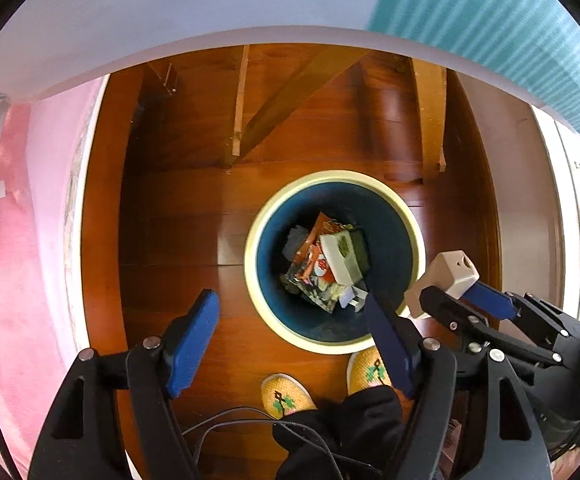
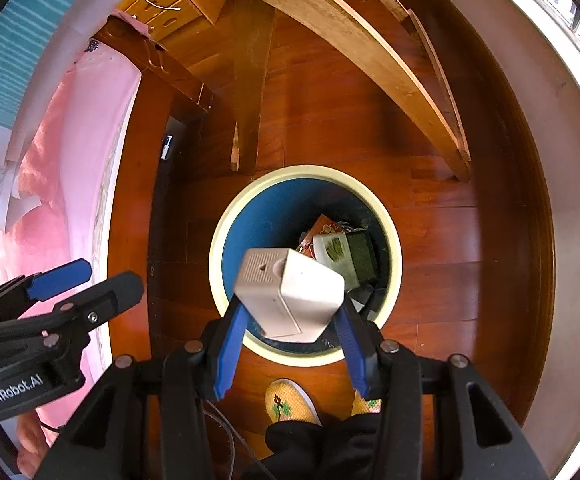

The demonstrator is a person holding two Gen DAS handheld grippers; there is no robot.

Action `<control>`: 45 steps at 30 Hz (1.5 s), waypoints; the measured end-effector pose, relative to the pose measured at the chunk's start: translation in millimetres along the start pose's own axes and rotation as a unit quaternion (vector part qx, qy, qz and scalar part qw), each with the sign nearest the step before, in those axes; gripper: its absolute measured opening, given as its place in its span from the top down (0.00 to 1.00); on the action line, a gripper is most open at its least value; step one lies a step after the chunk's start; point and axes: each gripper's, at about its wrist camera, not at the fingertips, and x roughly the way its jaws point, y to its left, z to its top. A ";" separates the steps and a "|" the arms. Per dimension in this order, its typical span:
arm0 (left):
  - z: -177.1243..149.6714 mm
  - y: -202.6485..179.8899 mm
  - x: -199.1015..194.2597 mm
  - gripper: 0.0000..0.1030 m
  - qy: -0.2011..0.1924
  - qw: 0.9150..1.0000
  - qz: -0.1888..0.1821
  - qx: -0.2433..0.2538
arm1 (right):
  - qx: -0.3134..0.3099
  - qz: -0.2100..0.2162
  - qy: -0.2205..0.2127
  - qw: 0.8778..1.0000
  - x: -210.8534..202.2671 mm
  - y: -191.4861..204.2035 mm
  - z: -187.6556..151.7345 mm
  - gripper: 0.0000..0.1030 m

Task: Collect trash
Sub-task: 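Open the left tool to drop the box while the right tool releases the soap, then raise both open tools back up toward the table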

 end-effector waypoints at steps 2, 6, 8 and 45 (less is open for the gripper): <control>-0.5 4.0 -0.2 0.29 -0.002 1.000 0.002 -0.005 | 0.000 -0.001 0.001 1.000 2.0 1.1 1.1 0.56; -0.7 16.0 -0.9 0.28 -0.004 1.000 0.000 -0.022 | 0.006 0.008 0.000 1.000 4.7 3.6 3.6 0.56; 0.0 21.5 -2.7 0.24 -0.006 0.999 -0.005 -0.032 | 0.016 0.020 0.002 1.000 5.8 3.3 4.5 0.56; 0.0 46.6 -254.9 0.22 -0.066 0.997 -0.037 -0.025 | 0.022 -0.002 -0.048 0.999 -229.2 75.6 9.5 0.32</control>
